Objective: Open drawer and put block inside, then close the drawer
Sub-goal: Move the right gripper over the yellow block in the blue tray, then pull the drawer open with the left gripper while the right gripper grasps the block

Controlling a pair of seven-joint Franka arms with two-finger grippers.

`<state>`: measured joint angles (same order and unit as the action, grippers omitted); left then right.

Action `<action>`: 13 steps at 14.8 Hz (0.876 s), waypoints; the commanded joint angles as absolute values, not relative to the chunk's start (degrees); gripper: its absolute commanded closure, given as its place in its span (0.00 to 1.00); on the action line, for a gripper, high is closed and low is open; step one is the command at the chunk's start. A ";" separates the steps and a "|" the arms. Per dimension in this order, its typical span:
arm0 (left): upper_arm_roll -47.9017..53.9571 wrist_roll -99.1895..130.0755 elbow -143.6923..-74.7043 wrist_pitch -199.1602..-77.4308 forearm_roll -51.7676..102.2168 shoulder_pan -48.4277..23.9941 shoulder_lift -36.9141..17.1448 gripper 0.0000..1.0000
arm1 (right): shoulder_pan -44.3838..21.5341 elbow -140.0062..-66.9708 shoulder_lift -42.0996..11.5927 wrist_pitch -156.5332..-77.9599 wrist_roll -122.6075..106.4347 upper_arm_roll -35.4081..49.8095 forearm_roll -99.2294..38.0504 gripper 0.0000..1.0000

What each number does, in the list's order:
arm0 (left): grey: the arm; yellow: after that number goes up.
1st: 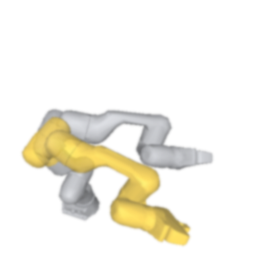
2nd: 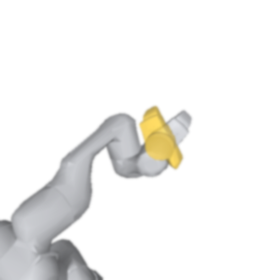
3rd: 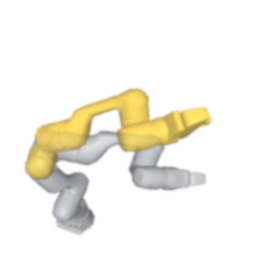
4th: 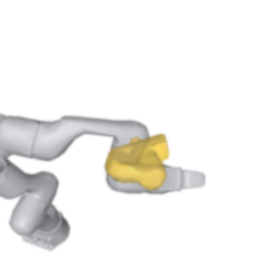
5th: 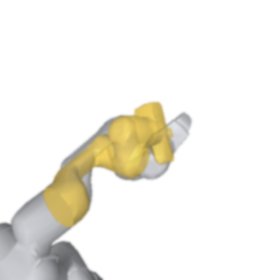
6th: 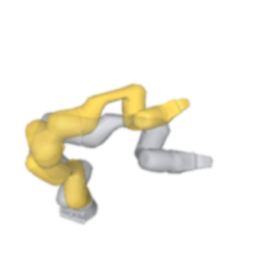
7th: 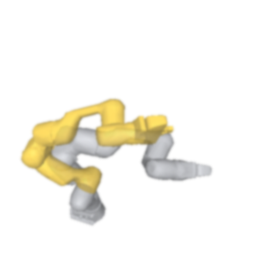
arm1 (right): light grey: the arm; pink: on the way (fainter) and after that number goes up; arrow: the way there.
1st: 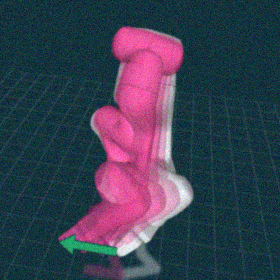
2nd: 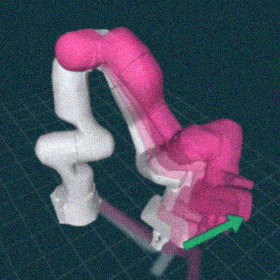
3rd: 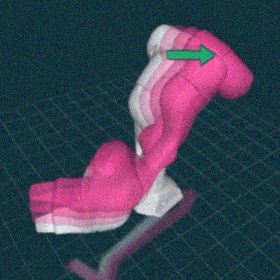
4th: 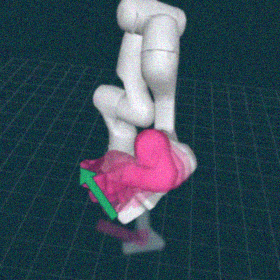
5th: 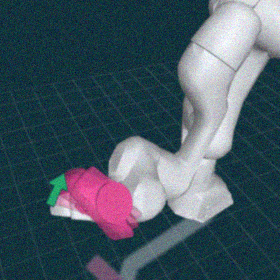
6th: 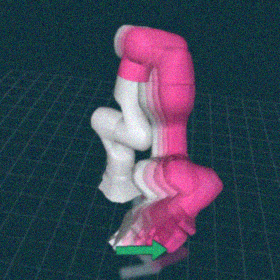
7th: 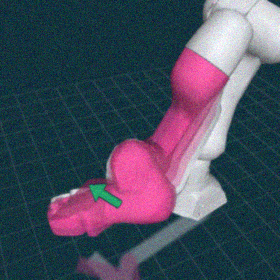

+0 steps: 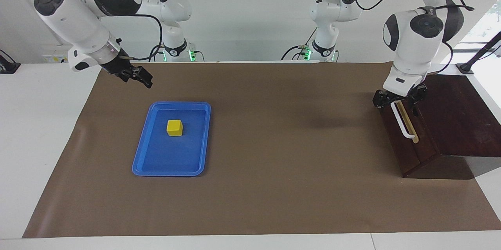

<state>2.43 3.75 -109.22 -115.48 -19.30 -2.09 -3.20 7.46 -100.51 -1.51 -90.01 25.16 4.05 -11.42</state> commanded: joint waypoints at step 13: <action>1.93 8.25 -122.07 -132.70 -33.75 -1.14 -5.01 0.00 | 15.81 -114.08 -14.31 -107.32 52.93 4.31 -40.67 0.00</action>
<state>1.75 5.64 -118.74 -128.77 -32.14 -1.70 -5.68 13.74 -114.36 -11.57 -106.77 54.75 3.84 -37.46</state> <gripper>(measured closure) 0.000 0.000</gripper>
